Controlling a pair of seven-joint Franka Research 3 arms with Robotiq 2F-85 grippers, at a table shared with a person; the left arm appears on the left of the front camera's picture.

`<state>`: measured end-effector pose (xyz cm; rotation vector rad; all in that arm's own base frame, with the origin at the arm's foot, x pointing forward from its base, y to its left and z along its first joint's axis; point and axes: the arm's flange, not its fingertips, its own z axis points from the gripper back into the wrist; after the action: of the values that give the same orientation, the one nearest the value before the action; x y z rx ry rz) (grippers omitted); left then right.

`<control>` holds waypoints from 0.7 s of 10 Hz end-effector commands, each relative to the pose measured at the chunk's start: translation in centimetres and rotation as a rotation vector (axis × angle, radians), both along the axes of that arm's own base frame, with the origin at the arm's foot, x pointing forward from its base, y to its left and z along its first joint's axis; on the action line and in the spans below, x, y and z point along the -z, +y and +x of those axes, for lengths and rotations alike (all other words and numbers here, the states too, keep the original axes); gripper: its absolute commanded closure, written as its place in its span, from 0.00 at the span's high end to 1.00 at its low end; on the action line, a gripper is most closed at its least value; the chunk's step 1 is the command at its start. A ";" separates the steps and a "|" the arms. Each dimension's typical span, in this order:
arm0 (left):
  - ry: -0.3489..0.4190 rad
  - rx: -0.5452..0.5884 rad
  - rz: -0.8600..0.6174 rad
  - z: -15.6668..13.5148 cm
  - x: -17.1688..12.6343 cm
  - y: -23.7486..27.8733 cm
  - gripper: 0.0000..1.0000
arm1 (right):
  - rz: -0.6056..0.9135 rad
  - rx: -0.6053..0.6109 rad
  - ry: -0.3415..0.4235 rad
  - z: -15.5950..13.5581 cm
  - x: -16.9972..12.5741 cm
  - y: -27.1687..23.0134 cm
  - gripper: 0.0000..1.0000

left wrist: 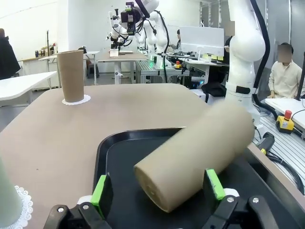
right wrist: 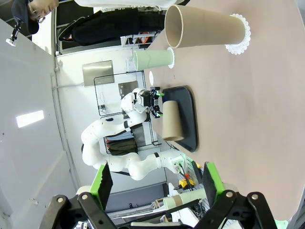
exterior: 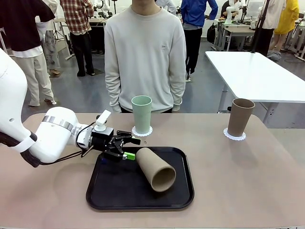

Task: Place coasters on the table and set cups on them.
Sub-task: Take one Reusable plastic cup from the Flat Tray and place it on a coaster set by the human.

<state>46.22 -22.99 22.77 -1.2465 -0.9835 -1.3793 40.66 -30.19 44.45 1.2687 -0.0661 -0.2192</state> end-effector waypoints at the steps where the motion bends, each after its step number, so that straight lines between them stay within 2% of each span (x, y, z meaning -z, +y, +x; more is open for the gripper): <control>1: -0.043 0.013 -0.008 0.4 0.5 -0.1 1.00 | 0.005 0.004 -0.003 0.1 0.0 0.1 1.00; 5: -0.059 0.015 0.002 0.0 0.0 0.2 1.00 | 0.005 0.004 -0.003 0.1 0.0 0.1 1.00; 7: -0.101 0.031 0.061 -0.8 -2.1 0.9 1.00 | 0.005 0.004 -0.003 0.1 0.0 0.1 1.00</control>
<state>46.43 -22.72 23.53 -1.2240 -0.9820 -1.4203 40.66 -30.19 44.45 1.2687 -0.0661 -0.2193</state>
